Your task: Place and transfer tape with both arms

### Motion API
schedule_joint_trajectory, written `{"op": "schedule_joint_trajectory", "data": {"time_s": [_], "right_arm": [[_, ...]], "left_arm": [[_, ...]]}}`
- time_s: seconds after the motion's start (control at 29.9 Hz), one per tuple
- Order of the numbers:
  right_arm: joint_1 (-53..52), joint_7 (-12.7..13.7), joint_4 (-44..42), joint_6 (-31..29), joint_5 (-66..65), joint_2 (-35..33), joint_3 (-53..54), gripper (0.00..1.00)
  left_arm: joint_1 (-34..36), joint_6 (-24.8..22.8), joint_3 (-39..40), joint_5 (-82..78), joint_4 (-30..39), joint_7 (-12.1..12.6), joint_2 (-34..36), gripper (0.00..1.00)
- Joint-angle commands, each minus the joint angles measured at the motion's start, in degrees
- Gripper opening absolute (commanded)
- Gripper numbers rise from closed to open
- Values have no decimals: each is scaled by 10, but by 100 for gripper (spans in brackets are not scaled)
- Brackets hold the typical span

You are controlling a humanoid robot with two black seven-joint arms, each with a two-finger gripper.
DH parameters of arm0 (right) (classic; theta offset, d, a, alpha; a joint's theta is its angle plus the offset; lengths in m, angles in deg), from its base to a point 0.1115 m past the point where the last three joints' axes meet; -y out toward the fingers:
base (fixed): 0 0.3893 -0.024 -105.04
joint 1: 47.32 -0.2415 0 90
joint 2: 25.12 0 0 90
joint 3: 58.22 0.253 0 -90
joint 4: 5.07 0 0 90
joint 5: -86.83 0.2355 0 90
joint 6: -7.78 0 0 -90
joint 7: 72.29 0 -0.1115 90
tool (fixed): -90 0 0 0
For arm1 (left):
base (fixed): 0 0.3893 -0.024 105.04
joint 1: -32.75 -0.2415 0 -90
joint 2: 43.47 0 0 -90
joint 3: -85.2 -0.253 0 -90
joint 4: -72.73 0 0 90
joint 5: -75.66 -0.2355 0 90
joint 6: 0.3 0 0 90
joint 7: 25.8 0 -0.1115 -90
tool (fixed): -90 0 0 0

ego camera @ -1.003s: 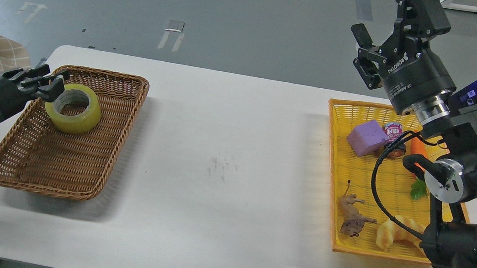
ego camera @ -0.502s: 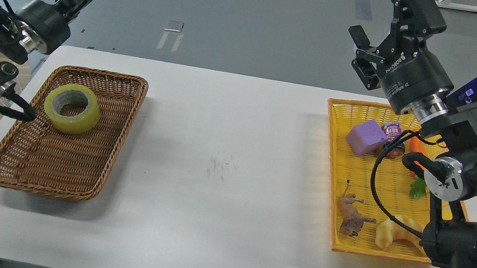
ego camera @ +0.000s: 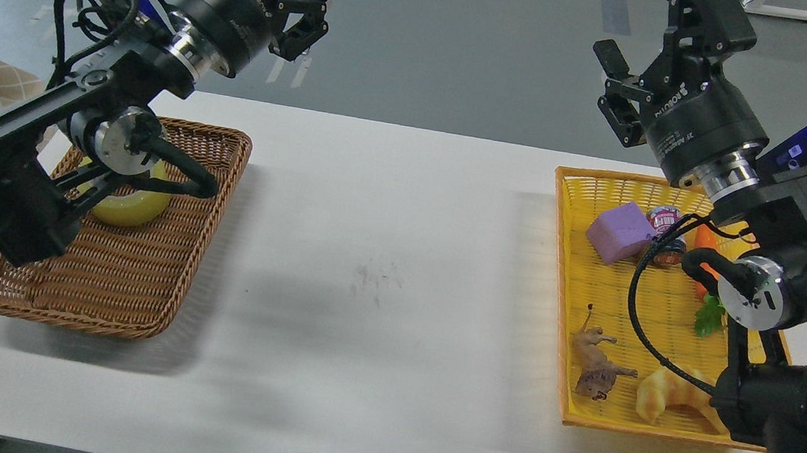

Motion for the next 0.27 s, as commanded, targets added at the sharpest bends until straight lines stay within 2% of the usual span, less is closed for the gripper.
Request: {"op": "schedule_joint_trajectory", "data": {"time_s": [0.0,0.1,0.17,0.2,0.23], "right_arm": [[-14,-7,-14,0,1,0,0,100],[-34,-13,-31,0,0,0,0,100],[-40,-15,-33,0,0,0,0,100],[-44,-15,-35,0,-1,0,-2,100],[-45,-15,-36,0,-1,0,-2,100]], "left_arm": [[-4,-2,14,-2,2,2,-26,99],[-11,-8,20,-6,-5,8,-27,99],[-2,-13,16,-7,-10,39,-23,99],[0,-22,23,-6,-12,76,-20,99],[1,-26,27,-2,-12,95,-18,99]]}}
